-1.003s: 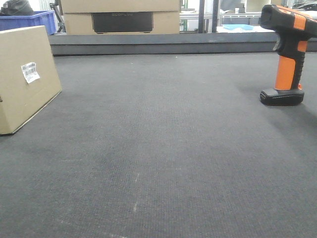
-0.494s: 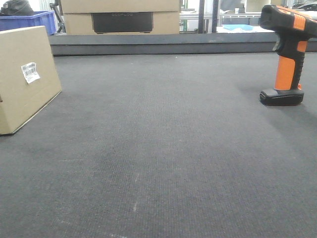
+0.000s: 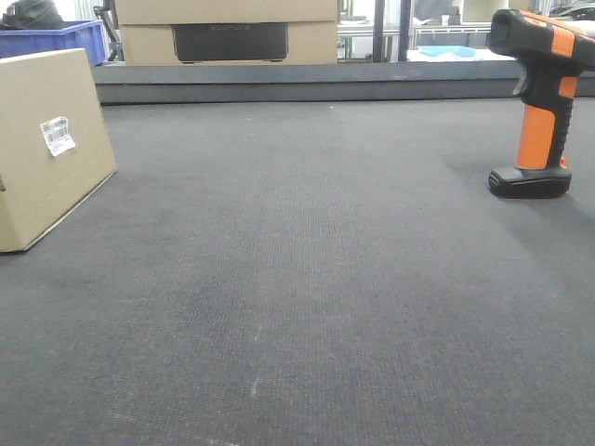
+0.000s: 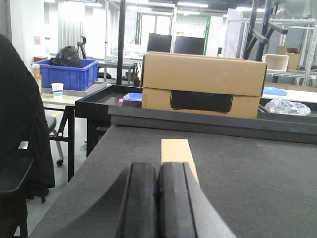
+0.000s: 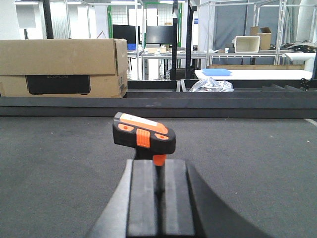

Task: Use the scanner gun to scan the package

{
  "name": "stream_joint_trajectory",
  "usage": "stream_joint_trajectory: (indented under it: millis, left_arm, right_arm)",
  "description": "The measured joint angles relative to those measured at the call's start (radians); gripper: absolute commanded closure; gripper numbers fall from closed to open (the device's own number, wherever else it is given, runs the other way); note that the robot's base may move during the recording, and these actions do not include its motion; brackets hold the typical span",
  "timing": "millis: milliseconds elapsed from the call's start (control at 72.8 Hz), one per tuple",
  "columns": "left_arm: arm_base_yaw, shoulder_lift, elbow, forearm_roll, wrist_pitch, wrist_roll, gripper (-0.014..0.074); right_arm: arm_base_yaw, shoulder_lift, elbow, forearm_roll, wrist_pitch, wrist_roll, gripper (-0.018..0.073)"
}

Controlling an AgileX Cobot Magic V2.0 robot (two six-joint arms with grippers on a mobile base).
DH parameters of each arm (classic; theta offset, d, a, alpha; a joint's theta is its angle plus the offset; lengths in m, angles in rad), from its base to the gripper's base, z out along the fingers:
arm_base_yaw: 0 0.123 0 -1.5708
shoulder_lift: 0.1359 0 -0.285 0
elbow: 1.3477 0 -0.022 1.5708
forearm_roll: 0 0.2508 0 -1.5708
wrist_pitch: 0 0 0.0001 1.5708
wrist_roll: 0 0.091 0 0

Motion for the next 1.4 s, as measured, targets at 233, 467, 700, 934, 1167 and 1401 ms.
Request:
stream_joint_trajectory:
  millis: [233, 467, 700, 934, 1167, 1401]
  left_arm:
    - [0.0, -0.001, 0.0, 0.0, 0.002, 0.0, 0.0708]
    - [0.0, -0.001, 0.0, 0.0, 0.002, 0.0, 0.0708]
    - [0.0, -0.001, 0.0, 0.0, 0.002, 0.0, 0.0708]
    - [0.0, -0.001, 0.0, 0.0, 0.004, 0.0, 0.0708]
    - [0.0, -0.002, 0.0, 0.0, 0.006, 0.0, 0.0708]
    - [0.0, -0.002, 0.0, 0.0, 0.006, 0.0, 0.0708]
  right_arm:
    - [0.0, 0.0, 0.0, 0.0, 0.0, 0.0, 0.0727]
    - [0.0, -0.006, 0.0, 0.161, 0.006, 0.0, 0.0727]
    - [0.025, -0.185, 0.069, 0.29, 0.062, -0.193, 0.0727]
    - [0.106, -0.327, 0.197, 0.357, 0.109, -0.401, 0.0727]
    - [0.095, -0.33, 0.223, 0.286, 0.148, -0.345, 0.0727]
    - [0.08, -0.33, 0.224, 0.27, 0.161, -0.325, 0.0727]
